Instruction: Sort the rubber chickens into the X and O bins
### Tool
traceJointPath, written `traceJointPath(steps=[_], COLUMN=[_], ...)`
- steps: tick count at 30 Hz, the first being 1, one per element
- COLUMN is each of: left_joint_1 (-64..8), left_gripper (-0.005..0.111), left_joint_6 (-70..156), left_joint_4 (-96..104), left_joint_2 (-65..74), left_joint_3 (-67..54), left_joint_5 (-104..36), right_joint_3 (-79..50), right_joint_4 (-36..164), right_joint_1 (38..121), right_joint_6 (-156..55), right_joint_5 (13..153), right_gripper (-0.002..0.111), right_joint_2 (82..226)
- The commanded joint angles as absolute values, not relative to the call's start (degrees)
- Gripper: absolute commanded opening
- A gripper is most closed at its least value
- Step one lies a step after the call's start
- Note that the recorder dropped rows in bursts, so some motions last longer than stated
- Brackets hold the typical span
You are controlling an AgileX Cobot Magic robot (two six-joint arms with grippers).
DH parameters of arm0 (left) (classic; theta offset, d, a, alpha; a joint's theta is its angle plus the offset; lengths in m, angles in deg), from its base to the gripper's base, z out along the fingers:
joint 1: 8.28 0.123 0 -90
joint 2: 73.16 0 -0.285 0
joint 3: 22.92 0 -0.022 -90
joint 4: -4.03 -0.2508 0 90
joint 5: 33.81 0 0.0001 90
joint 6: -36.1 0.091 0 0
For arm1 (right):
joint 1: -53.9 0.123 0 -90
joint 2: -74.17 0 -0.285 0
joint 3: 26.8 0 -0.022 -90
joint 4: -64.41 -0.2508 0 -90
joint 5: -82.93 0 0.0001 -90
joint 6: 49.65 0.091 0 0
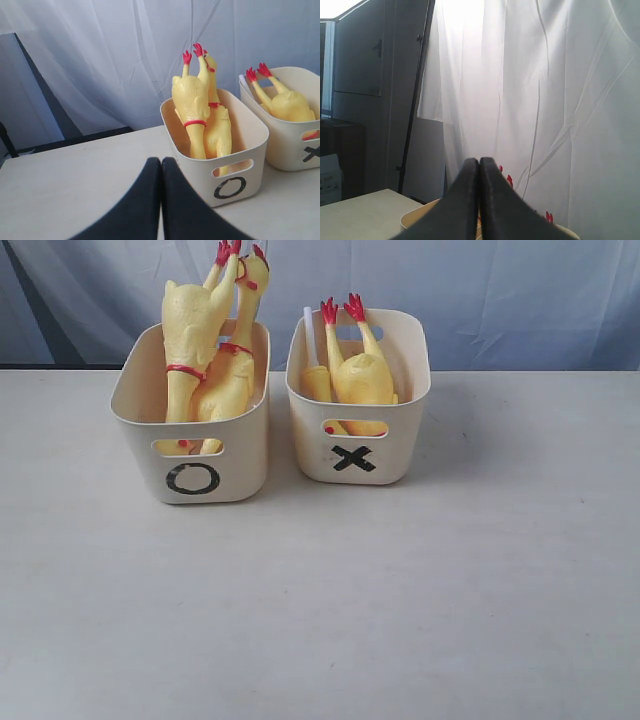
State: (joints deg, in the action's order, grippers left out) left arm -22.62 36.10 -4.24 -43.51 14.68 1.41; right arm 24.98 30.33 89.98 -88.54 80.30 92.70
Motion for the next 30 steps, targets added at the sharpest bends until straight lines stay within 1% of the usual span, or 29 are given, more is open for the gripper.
traceJointPath(steps=[1, 8, 10, 12, 14, 17, 19, 21, 30], left_joint_1=[-22.47, -22.57, -22.57, -20.54, -14.03, -7.28, -4.74, -4.18, -4.18], left_gripper=[0.0, 0.0, 0.0, 0.0, 0.0, 0.0, 0.0, 0.0, 0.0], left_joint_6=[36.1, 36.1, 36.1, 36.1, 36.1, 36.1, 36.1, 36.1, 36.1], left_joint_4=[-3.65, -3.03, -3.12, -2.22, -2.22, -2.22, -2.22, -2.36, -3.5], left_joint_2=[-44.74, -44.74, -44.74, -45.71, -48.76, -54.37, -59.67, -64.95, -65.37], left_joint_3=[14.93, 14.93, 14.93, 14.93, 14.93, 15.06, 16.31, 18.4, 21.22], left_joint_5=[3.26, 3.35, 3.58, 3.58, 3.58, 3.48, 3.48, 3.48, 3.7], right_joint_3=[25.28, 25.28, 25.28, 25.28, 25.28, 25.28, 25.28, 25.28, 25.28], right_joint_4=[30.27, 30.27, 30.27, 30.27, 29.25, 29.26, 29.26, 29.26, 29.15], right_joint_1=[89.89, 89.89, 87.54, 82.04, 73.75, 67.04, 63.78, 62.57, 62.62], right_joint_6=[-88.46, -88.46, -88.46, -88.46, -88.46, -88.46, -88.46, -88.46, -88.46], right_joint_5=[79.83, 79.21, 79.21, 79.07, 78.88, 78.77, 78.6, 78.6, 80.06], right_gripper=[0.0, 0.0, 0.0, 0.0, 0.0, 0.0, 0.0, 0.0, 0.0], right_joint_2=[92.59, 91.29, 90.12, 89.89, 89.35, 86.64, 83.04, 81.95, 81.95])
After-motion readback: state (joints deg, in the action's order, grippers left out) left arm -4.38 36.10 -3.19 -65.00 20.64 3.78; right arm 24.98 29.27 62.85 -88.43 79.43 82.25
